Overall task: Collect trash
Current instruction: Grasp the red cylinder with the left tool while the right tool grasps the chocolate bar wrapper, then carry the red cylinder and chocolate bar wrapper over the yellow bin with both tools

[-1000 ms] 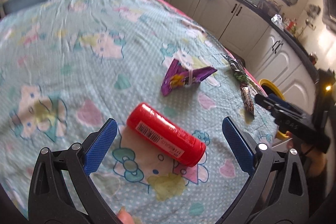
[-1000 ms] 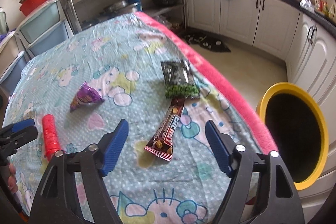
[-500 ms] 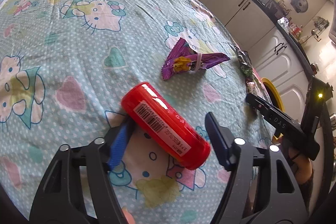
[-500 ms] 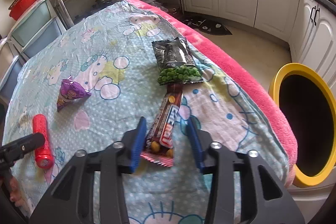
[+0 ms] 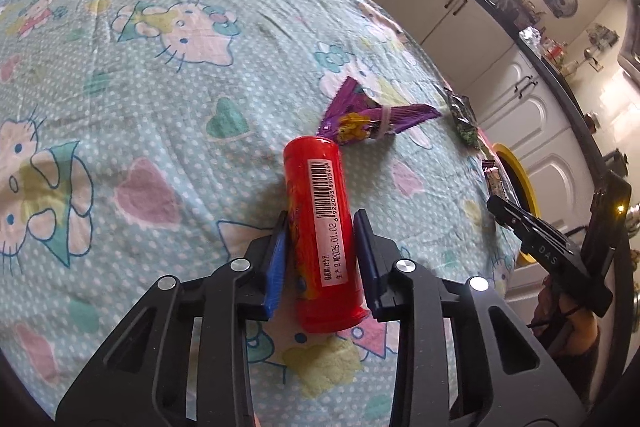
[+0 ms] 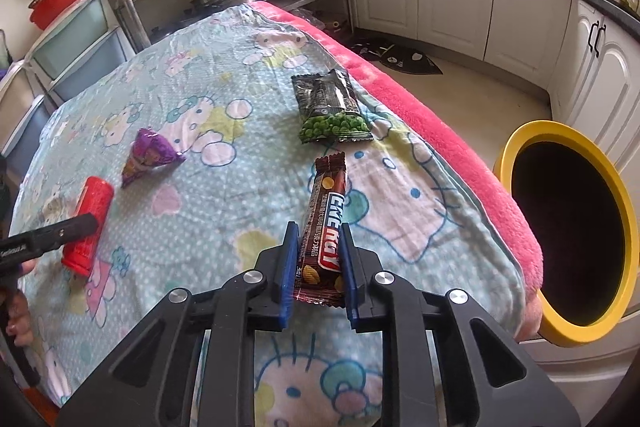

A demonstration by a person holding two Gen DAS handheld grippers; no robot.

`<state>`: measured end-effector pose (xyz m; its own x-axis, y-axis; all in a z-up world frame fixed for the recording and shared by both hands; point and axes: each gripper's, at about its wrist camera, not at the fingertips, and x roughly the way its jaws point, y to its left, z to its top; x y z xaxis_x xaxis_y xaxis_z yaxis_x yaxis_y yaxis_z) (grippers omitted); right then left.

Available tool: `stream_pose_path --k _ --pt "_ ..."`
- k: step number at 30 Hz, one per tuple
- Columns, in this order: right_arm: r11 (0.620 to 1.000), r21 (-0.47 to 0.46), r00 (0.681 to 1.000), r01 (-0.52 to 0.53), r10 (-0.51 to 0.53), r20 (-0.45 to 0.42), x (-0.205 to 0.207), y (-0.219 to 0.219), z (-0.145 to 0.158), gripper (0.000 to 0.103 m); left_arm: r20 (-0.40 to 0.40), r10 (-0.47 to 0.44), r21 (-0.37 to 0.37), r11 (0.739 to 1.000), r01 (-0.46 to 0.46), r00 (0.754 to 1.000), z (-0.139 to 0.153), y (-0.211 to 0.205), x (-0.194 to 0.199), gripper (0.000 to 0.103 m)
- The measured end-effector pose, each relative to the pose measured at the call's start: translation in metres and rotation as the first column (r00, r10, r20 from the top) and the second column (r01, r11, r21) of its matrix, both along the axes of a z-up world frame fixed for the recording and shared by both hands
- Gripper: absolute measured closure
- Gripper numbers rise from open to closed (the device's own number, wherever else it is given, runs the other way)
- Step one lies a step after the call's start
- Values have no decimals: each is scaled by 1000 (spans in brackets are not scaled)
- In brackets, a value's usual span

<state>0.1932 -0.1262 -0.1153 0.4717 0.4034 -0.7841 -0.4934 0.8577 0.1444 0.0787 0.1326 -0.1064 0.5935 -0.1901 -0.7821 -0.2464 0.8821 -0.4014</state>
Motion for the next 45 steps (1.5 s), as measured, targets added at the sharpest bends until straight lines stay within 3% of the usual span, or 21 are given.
stream_pose_path --k 12,25,45 --pt "999 42 997 -24 21 70 -22 -10 33 84 114 -120 108 988 107 986 39 -43 4 79" --pt "996 87 989 -14 1 146 -33 -29 70 84 192 -192 128 977 169 962 69 -81 27 79" --pt "991 124 974 50 -76 215 -36 -69 100 84 252 -297 161 951 263 921 97 -129 56 79"
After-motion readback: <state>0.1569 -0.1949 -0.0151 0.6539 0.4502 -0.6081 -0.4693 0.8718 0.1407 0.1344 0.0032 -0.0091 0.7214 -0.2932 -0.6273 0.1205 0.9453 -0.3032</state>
